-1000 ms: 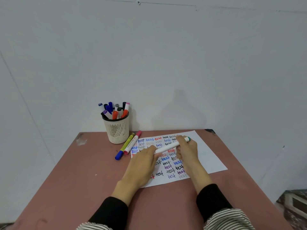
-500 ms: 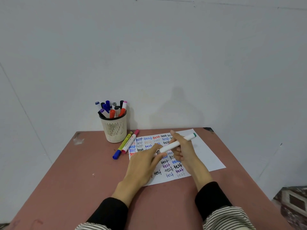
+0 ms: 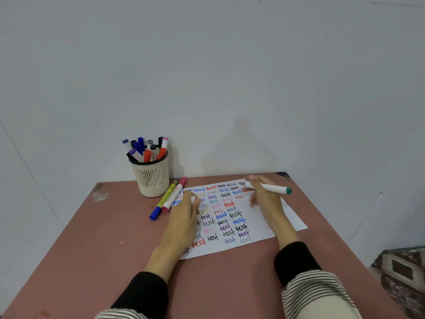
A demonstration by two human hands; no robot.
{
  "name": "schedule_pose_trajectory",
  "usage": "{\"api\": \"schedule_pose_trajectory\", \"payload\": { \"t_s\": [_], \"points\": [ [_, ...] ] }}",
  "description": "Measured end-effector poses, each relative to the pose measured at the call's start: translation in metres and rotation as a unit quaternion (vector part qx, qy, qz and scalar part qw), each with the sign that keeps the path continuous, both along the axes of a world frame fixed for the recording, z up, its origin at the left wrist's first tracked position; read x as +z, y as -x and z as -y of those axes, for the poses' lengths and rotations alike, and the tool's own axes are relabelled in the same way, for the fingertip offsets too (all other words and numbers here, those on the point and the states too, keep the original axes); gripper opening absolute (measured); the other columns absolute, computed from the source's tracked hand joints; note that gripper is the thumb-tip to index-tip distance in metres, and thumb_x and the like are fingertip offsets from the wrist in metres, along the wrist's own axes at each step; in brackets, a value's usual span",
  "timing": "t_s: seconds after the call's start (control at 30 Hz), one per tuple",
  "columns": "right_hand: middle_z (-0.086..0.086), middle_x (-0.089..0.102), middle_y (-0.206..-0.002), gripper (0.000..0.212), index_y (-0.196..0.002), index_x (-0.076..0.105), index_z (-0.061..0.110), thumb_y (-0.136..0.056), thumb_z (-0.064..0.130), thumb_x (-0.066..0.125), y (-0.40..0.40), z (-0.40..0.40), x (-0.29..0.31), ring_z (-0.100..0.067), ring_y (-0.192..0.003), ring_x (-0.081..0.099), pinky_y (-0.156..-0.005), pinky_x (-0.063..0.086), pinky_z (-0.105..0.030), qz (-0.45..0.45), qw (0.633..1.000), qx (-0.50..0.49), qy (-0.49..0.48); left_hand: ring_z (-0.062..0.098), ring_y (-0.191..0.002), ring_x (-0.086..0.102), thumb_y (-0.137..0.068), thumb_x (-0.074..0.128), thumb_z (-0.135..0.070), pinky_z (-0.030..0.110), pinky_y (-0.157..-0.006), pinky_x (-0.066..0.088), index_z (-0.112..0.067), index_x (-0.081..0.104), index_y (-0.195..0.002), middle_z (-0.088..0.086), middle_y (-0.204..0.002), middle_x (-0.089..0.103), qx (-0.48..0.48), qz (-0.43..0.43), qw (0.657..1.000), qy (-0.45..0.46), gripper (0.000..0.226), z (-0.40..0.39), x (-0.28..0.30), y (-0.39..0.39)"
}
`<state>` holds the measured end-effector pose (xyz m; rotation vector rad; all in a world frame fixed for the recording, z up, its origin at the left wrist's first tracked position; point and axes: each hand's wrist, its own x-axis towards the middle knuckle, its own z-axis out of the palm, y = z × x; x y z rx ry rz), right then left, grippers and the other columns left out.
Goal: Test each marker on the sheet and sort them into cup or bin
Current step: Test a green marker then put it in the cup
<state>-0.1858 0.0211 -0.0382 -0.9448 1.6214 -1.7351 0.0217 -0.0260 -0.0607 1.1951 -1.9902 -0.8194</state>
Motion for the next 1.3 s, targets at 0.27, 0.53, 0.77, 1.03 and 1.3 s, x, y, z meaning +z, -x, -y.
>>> {"api": "schedule_pose_trajectory", "payload": {
  "t_s": [0.27,0.53,0.77,1.03,1.3],
  "points": [
    [-0.015,0.049,-0.058,0.031,-0.066,0.05,0.005,-0.09,0.018,0.065,-0.005,0.004,-0.01,-0.012,-0.067,0.071,-0.051,0.044,-0.011,-0.1,0.993,0.005,-0.055,0.015,-0.063,0.054,-0.103,0.031,-0.041,0.03,-0.052,0.032,-0.02,0.04,-0.095,-0.002,-0.067,0.053,0.006,0.091,0.995,0.044,0.024,0.002,-0.002,-0.002],
    [-0.014,0.042,-0.063,0.036,-0.066,0.042,-0.004,-0.091,0.015,0.06,-0.003,0.008,-0.016,-0.013,-0.067,0.068,-0.059,0.044,-0.02,-0.15,0.985,0.012,-0.078,0.014,-0.065,0.054,-0.103,0.03,-0.041,0.03,-0.051,0.03,-0.02,0.042,-0.102,-0.004,-0.067,0.054,0.009,0.102,0.994,0.046,0.024,0.004,-0.003,-0.002],
    [-0.011,0.035,-0.062,0.029,-0.066,0.041,0.009,-0.09,0.009,0.057,-0.001,0.008,-0.016,-0.02,-0.063,0.064,-0.052,0.041,-0.016,-0.146,0.986,0.014,-0.079,0.013,-0.06,0.05,-0.103,0.03,-0.041,0.031,-0.05,0.028,-0.021,0.042,-0.106,-0.006,-0.062,0.049,0.013,0.112,0.992,0.055,0.024,0.005,-0.004,-0.003],
    [-0.01,0.031,-0.063,0.032,-0.064,0.036,0.009,-0.09,0.01,0.055,-0.001,0.009,-0.016,-0.011,-0.061,0.063,-0.046,0.031,-0.016,-0.151,0.985,-0.011,-0.081,0.012,-0.06,0.05,-0.104,0.031,-0.041,0.029,-0.05,0.027,-0.024,0.042,-0.102,-0.007,-0.061,0.049,0.013,0.113,0.992,0.057,0.02,0.006,-0.004,-0.003],
    [-0.009,0.031,-0.063,0.033,-0.065,0.035,0.01,-0.09,0.012,0.055,-0.001,0.008,-0.016,-0.014,-0.062,0.057,-0.052,0.033,-0.022,-0.155,0.984,-0.004,-0.083,0.011,-0.057,0.046,-0.104,0.031,-0.04,0.029,-0.049,0.025,-0.023,0.043,-0.104,-0.007,-0.059,0.045,0.013,0.116,0.991,0.065,0.021,0.006,-0.005,-0.003]
  ]
}}
